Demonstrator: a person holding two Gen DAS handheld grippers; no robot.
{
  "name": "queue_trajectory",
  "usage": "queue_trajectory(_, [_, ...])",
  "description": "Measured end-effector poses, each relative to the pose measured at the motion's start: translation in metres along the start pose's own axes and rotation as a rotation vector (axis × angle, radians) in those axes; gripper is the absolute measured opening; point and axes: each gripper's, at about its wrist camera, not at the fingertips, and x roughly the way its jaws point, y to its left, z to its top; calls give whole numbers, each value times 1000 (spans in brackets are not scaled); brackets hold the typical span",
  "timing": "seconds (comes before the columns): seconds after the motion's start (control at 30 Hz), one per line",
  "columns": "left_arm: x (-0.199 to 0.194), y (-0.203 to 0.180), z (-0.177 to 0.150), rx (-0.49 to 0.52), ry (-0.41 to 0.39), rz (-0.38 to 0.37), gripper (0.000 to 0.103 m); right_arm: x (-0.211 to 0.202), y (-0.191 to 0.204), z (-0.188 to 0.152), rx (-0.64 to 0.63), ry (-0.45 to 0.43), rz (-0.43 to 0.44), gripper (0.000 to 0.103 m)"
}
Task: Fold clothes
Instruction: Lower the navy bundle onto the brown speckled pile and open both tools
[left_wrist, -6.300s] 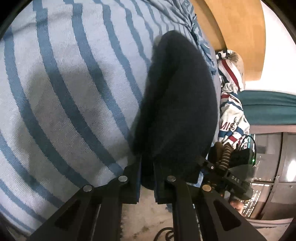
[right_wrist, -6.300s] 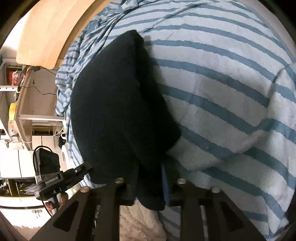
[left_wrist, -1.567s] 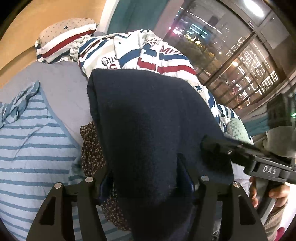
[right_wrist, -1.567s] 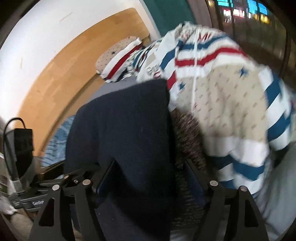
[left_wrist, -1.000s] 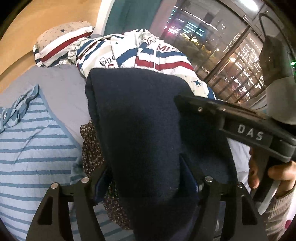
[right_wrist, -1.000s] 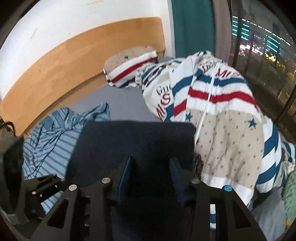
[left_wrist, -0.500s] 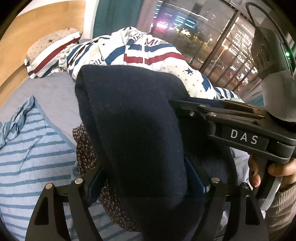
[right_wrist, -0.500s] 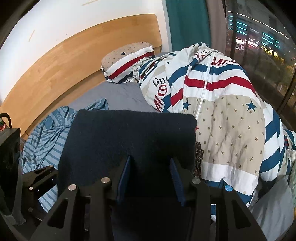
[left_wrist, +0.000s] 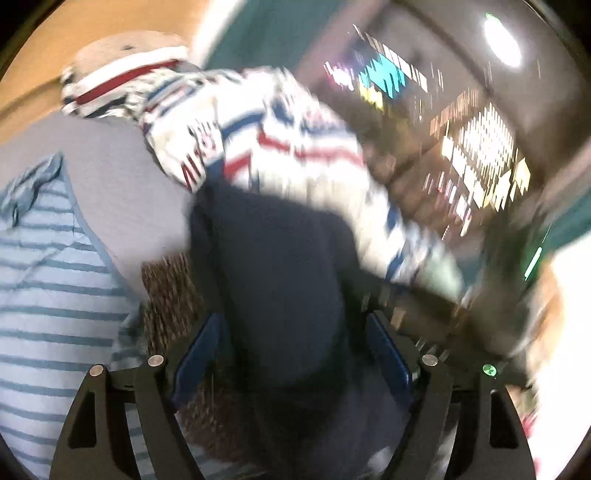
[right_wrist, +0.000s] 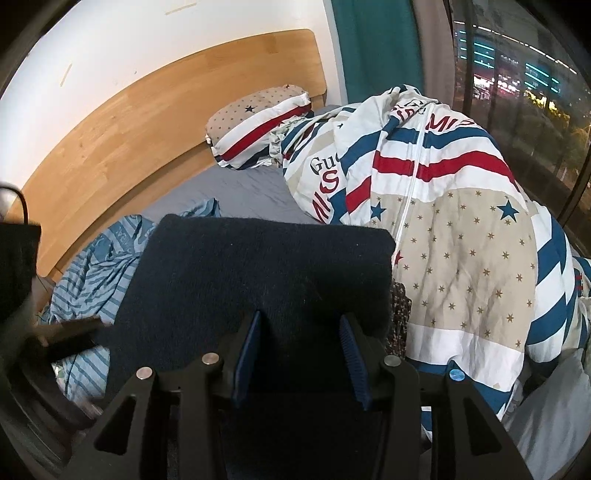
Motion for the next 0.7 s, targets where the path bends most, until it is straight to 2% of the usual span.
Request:
queue_trajectory(0.03, [-7,4,5,-5,-27,25,67,1,1,1,0,-1,0,49])
queue_trajectory(0.07, [-13,7,11,-9,-51,48,60,1,2,2,-3,-2,-2,49])
queue_trajectory(0.13, [-14,8,16,-6,-46,47,26,1,6,2,-10,-9,-3,49])
queue_trajectory(0.17, [-9,5,19,8,-30,46,24,0,7,2,-12,-13,-2,49])
queue_trajectory(0.23, [-5,-3,21,42,-45,78,24,-1,12,2,-26,-21,-16,50])
queue_trajectory(0.33, [2,-12,27,115,-120,137,23,-6,16,0,-56,-21,-45,50])
queue_trajectory(0.43, [11,-14,30,175,-180,209,23,-12,14,-3,-63,-9,-37,50])
queue_trajectory(0.7, [16,-12,22,242,-158,311,23,-8,14,-9,-61,-3,-11,50])
